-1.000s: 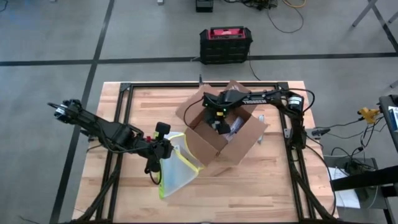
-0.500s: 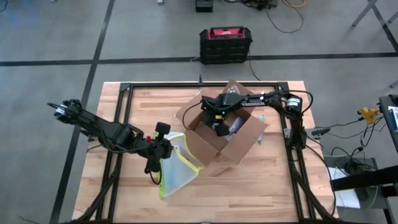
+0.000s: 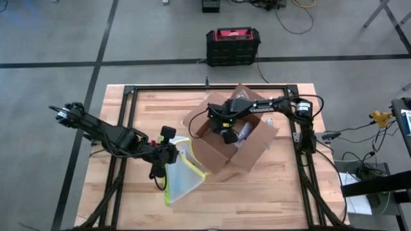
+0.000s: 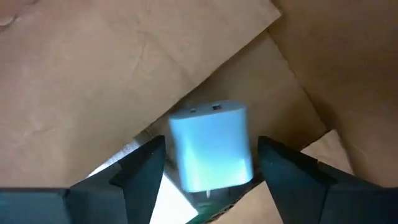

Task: Unpack boxes
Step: Put the white charger adapter into the transparent zip lock bag, then put the pink charger adapter into the transparent zip lock bag

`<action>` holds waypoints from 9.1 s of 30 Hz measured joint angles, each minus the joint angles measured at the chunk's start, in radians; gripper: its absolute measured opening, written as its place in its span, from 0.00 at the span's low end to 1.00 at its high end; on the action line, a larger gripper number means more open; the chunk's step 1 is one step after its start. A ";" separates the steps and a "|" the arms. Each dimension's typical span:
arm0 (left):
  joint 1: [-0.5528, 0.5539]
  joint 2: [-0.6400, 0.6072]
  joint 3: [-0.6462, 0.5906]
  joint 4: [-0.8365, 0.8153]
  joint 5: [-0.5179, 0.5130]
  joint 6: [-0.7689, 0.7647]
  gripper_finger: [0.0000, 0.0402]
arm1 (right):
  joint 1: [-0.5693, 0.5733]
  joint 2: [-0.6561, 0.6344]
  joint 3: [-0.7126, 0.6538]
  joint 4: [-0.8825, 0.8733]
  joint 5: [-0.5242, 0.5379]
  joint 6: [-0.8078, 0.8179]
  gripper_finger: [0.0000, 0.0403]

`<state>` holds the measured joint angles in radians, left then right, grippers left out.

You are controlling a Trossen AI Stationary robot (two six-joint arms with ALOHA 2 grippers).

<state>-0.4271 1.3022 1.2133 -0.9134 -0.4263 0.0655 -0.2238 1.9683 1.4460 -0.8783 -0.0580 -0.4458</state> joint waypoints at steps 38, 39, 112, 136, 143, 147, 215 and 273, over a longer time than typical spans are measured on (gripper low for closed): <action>0.003 0.000 0.000 -0.015 0.026 -0.015 0.00 | 0.110 -0.077 -0.227 0.224 0.133 0.132 0.55; 0.003 0.000 0.000 -0.014 0.026 -0.016 0.00 | 0.109 -0.077 -0.228 0.223 0.131 0.131 0.52; -0.041 -0.111 -0.185 0.100 0.024 -0.007 0.00 | 0.355 0.263 0.560 0.377 0.108 0.274 0.70; -0.074 -0.116 -0.281 0.250 -0.011 -0.053 0.00 | 0.210 -0.211 -0.086 0.058 0.610 0.640 0.23; -0.072 -0.108 -0.281 0.271 -0.013 -0.122 0.00 | 0.169 -0.204 -0.237 0.360 0.689 0.582 0.02; -0.072 -0.108 -0.281 0.275 -0.013 -0.188 0.00 | 0.148 -0.203 -0.282 0.380 0.738 0.650 0.00; -0.073 -0.109 -0.281 0.344 -0.012 -0.155 0.00 | 0.102 -0.101 0.068 -0.175 0.308 0.867 0.06; -0.073 -0.109 -0.281 0.337 -0.031 -0.180 0.00 | 0.125 -0.134 -0.071 -0.255 0.109 0.117 0.62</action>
<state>-0.5003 1.1934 0.9325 -0.5766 -0.4569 -0.1143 -0.0984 1.8347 1.3747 -1.1329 0.0506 -0.3290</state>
